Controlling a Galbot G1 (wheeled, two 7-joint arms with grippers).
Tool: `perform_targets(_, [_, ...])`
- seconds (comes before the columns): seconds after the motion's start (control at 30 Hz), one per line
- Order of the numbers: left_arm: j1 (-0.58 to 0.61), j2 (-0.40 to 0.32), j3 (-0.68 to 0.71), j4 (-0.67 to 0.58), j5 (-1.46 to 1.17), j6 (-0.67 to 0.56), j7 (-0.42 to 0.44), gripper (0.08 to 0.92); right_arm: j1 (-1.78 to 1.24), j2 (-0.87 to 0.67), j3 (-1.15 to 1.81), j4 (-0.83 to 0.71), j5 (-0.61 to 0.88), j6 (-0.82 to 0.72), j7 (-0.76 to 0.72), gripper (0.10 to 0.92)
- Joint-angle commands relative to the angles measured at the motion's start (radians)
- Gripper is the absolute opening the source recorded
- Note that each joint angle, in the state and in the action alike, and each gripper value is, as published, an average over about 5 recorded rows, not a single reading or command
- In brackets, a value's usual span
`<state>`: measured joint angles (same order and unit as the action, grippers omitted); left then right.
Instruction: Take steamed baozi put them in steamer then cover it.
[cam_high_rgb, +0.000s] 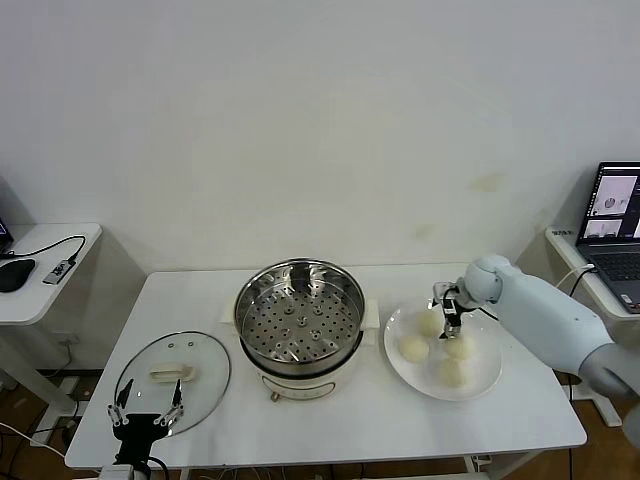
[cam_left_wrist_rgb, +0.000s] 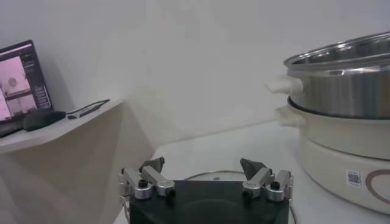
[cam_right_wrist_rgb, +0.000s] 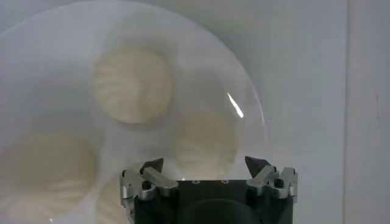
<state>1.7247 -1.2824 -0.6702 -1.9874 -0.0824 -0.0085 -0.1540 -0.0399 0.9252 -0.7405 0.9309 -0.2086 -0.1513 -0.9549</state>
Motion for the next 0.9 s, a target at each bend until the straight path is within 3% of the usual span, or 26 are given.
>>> perform_targets(0.03, [0.000, 0.001, -0.002, -0.001, 0.001, 0.000, 0.000, 0.823, 0.002, 0.017, -0.001, -0.025, -0.004, 0.003, 0.004, 0.719])
perform_targets(0.37, [0.003, 0.002, -0.008, -0.004, 0.004, -0.001, -0.001, 0.823, 0.014, 0.013, -0.010, -0.017, 0.003, 0.003, -0.018, 0.558])
perform_targets(0.67, [0.005, 0.005, -0.003, -0.007, 0.005, -0.003, 0.001, 0.823, 0.093, -0.036, -0.055, 0.052, 0.054, 0.001, -0.041, 0.556])
perform_targets(0.9, [0.003, 0.013, 0.004, -0.004, 0.001, -0.005, 0.003, 0.823, 0.279, -0.137, -0.157, 0.223, 0.203, -0.026, -0.059, 0.560])
